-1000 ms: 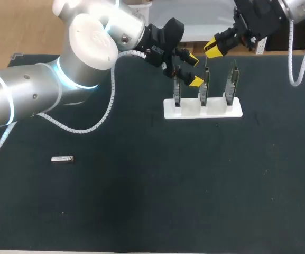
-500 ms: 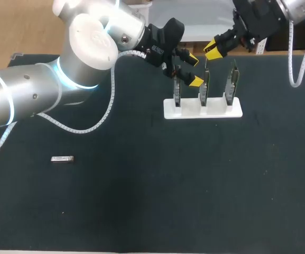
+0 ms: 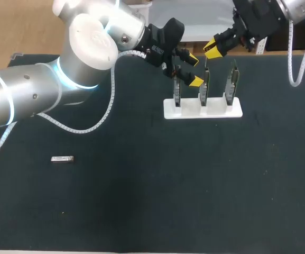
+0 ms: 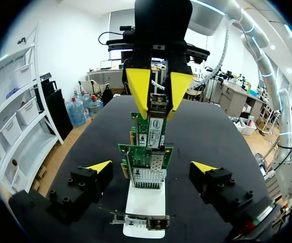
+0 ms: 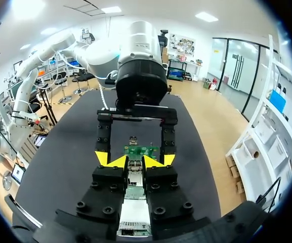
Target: Pick up the optical module with the left hand, and insert it into the network port with the right hand.
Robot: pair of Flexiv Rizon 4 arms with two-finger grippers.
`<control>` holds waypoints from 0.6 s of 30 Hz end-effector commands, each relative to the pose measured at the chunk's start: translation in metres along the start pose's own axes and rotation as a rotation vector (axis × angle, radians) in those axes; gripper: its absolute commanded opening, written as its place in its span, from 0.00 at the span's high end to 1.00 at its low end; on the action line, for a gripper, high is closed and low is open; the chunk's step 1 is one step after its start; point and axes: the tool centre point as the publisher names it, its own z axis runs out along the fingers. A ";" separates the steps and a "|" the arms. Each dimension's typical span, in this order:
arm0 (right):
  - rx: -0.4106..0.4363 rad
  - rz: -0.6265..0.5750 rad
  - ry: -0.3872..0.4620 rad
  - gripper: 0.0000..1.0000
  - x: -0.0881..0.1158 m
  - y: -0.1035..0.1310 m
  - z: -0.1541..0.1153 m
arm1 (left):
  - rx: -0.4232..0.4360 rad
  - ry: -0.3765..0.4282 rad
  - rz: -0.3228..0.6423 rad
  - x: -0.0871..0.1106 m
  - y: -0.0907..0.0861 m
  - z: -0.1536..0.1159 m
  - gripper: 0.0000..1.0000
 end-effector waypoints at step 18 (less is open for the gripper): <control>-0.009 0.006 0.004 1.00 0.002 0.006 0.004 | -0.001 0.004 -0.002 -0.001 -0.001 -0.001 0.00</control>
